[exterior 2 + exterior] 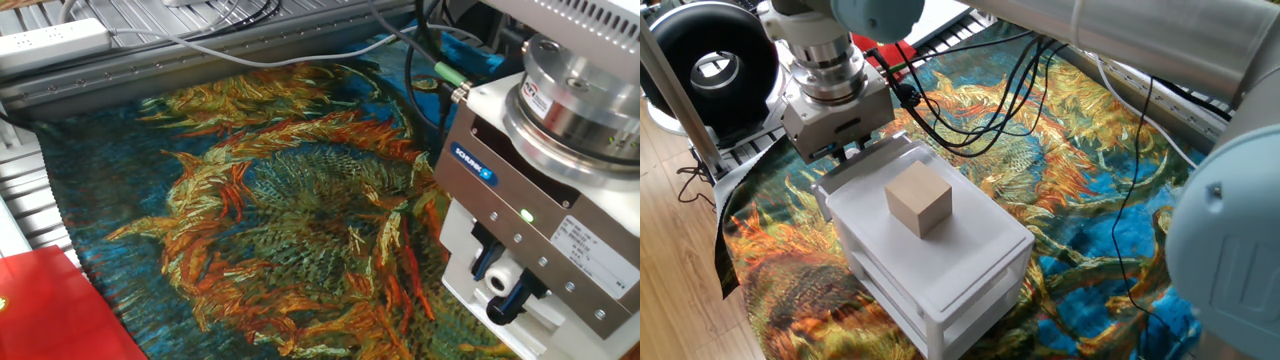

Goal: Grasp the handle and close the drawer

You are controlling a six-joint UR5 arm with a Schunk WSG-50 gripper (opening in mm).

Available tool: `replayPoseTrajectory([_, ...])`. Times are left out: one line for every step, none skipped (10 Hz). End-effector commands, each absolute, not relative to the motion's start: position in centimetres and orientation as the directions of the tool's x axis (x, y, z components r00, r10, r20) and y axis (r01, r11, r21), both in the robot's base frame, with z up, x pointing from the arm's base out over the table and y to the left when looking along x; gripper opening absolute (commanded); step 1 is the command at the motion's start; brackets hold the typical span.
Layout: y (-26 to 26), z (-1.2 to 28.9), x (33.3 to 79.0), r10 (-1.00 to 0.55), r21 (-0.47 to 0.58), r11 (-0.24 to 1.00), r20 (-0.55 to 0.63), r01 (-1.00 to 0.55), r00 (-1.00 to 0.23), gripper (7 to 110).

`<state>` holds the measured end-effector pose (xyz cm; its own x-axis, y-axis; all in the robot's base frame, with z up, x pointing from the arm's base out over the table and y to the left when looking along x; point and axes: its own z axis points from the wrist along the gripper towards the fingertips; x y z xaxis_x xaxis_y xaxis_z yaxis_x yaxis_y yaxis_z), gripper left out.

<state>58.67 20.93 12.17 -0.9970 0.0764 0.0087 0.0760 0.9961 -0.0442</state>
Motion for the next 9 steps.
replayPoseTrajectory([20.74, 11.89, 57.89, 0.08, -0.044, 0.996, 0.018, 0.079, -0.997, 7])
replayPoseTrajectory([20.9, 12.0, 57.85, 0.085, -0.045, 0.995, 0.019, 0.084, -0.996, 7])
replayPoseTrajectory([20.99, 12.13, 57.78, 0.089, -0.05, 0.995, 0.021, 0.088, -0.996, 7])
replayPoseTrajectory([21.01, 12.27, 57.76, 0.093, -0.055, 0.994, 0.024, 0.091, -0.995, 7])
replayPoseTrajectory([21.0, 12.32, 57.81, 0.093, -0.055, 0.994, 0.024, 0.091, -0.995, 7])
replayPoseTrajectory([21.04, 12.36, 57.78, 0.093, -0.055, 0.994, 0.025, 0.091, -0.995, 7])
replayPoseTrajectory([21.05, 12.37, 57.74, 0.093, -0.055, 0.994, 0.027, 0.091, -0.995, 7])
replayPoseTrajectory([21.08, 12.38, 57.7, 0.093, -0.056, 0.994, 0.028, 0.091, -0.995, 7])
replayPoseTrajectory([21.11, 12.41, 57.63, 0.095, -0.056, 0.994, 0.031, 0.093, -0.995, 7])
